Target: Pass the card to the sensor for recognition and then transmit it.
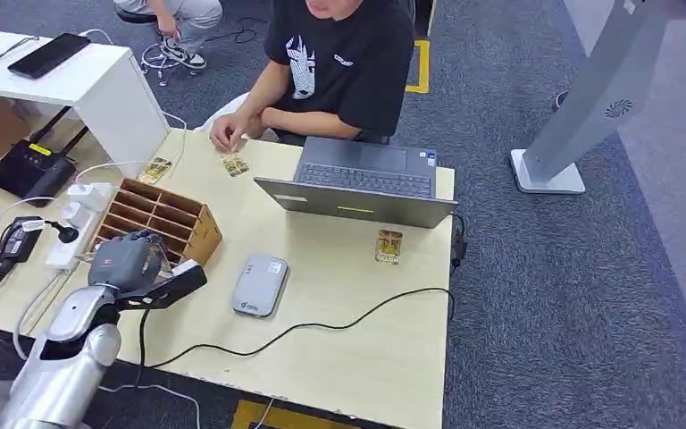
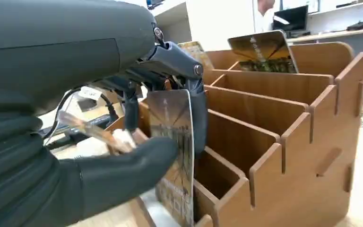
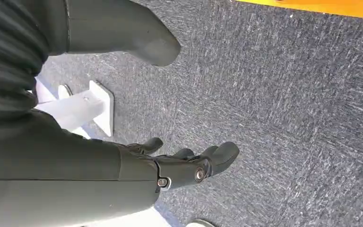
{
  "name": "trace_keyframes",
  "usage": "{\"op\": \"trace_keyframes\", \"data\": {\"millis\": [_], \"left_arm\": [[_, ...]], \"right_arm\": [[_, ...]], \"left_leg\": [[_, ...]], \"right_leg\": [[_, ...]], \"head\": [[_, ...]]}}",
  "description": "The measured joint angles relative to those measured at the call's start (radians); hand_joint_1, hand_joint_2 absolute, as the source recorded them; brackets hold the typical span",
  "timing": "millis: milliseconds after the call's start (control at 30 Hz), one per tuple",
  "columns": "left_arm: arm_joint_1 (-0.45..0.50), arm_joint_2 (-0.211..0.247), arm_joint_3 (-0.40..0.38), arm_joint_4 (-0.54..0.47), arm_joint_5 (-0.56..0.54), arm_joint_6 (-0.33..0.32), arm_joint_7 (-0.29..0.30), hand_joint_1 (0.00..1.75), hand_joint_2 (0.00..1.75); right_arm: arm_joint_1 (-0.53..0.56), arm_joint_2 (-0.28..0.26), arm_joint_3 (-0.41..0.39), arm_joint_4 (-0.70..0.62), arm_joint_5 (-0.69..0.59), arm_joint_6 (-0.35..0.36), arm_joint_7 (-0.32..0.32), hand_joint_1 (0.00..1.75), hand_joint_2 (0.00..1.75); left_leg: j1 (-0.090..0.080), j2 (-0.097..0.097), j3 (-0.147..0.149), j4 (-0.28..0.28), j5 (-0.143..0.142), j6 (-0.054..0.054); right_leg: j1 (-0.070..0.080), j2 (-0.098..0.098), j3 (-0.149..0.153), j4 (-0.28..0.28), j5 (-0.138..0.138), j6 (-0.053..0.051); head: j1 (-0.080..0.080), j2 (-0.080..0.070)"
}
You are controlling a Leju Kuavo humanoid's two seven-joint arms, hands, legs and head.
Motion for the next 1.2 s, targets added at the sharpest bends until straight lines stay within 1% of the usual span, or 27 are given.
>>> {"op": "trace_keyframes", "data": {"millis": [767, 1000, 1200], "left_arm": [[0.014, 0.023, -0.002, -0.033, -0.002, -0.002, 0.012, 1.75, 1.75], [0.009, 0.023, -0.005, -0.039, -0.064, 0.032, 0.057, 1.75, 1.75], [-0.014, 0.022, -0.015, -0.045, -0.077, 0.04, 0.066, 1.75, 1.75]], "right_arm": [[0.0, 0.0, 0.0, 0.0, 0.0, 0.002, 0.0, 0.0, 1.75], [0.0, 0.0, 0.0, 0.0, 0.0, 0.004, 0.002, 0.0, 1.75], [0.0, 0.0, 0.0, 0.0, 0.0, 0.004, 0.0, 0.0, 1.75]], "left_leg": [[0.0, 0.0, 0.0, 0.0, 0.0, 0.0], [0.0, 0.0, 0.0, 0.0, 0.0, 0.0], [0.0, 0.0, 0.0, 0.0, 0.0, 0.0]], "right_leg": [[0.0, 0.0, 0.0, 0.0, 0.0, 0.0], [0.0, 0.0, 0.0, 0.0, 0.0, 0.0], [0.0, 0.0, 0.0, 0.0, 0.0, 0.0]], "head": [[0.0, 0.0], [0.0, 0.0], [0.0, 0.0]]}}
